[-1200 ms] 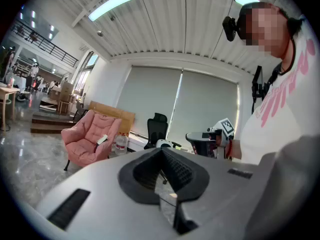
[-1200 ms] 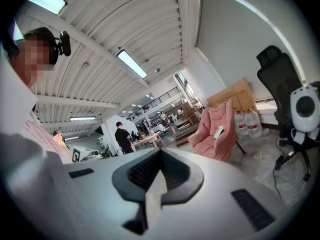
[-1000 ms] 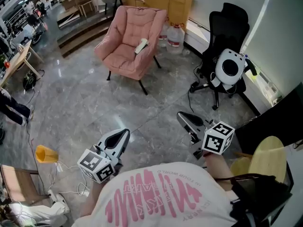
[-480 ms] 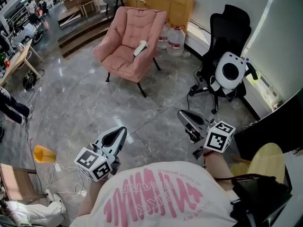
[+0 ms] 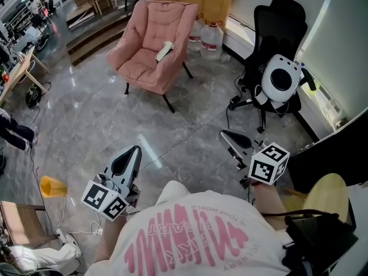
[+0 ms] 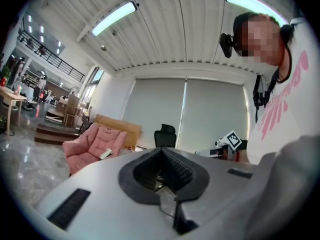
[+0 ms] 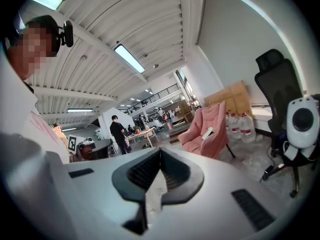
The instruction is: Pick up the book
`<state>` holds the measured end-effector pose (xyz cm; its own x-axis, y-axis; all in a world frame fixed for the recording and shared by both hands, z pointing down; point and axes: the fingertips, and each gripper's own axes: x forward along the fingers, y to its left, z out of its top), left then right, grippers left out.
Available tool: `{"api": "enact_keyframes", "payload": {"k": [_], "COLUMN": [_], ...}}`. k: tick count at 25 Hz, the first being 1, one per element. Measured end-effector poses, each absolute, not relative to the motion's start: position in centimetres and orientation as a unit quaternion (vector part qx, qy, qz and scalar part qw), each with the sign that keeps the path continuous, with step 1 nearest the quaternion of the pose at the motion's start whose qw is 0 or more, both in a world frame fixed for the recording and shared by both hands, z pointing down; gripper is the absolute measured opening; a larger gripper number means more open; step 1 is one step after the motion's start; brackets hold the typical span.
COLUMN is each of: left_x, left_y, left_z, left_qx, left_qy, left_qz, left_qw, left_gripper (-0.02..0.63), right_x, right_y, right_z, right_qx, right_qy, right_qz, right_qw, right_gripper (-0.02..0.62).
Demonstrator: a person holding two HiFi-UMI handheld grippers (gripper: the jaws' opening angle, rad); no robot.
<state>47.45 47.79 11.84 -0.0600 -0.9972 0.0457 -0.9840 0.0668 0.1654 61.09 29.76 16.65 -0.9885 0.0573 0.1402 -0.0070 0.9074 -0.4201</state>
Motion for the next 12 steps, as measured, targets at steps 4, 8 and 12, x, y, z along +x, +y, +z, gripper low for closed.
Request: {"api": "enact_keyframes", "payload": {"k": [4,8,12], "left_x": [45.5,44.0,41.7], "left_y": [46.4,44.3,42.0], "left_z": [12.3,12.3,12.1], "left_qx": [0.663,0.670,0.681], "left_qy": [-0.741,-0.735,-0.726], "left_qz": [-0.054,-0.039,-0.024], "left_qw": [0.093,0.092,0.088], "left_gripper": [0.009,0.009,0.008], "right_x": [59.8,58.5,56.9], "right_y": [29.3,28.5,26.1], "right_z": [17.6,18.6,18.7], "right_qx": [-0.016,-0.010,0.030], "right_qy": [-0.971,-0.967,-0.962], "right_qz": [0.221,0.237,0.260], "right_qw": [0.084,0.090,0.073], "right_gripper": [0.012,0.012,0.012]}}
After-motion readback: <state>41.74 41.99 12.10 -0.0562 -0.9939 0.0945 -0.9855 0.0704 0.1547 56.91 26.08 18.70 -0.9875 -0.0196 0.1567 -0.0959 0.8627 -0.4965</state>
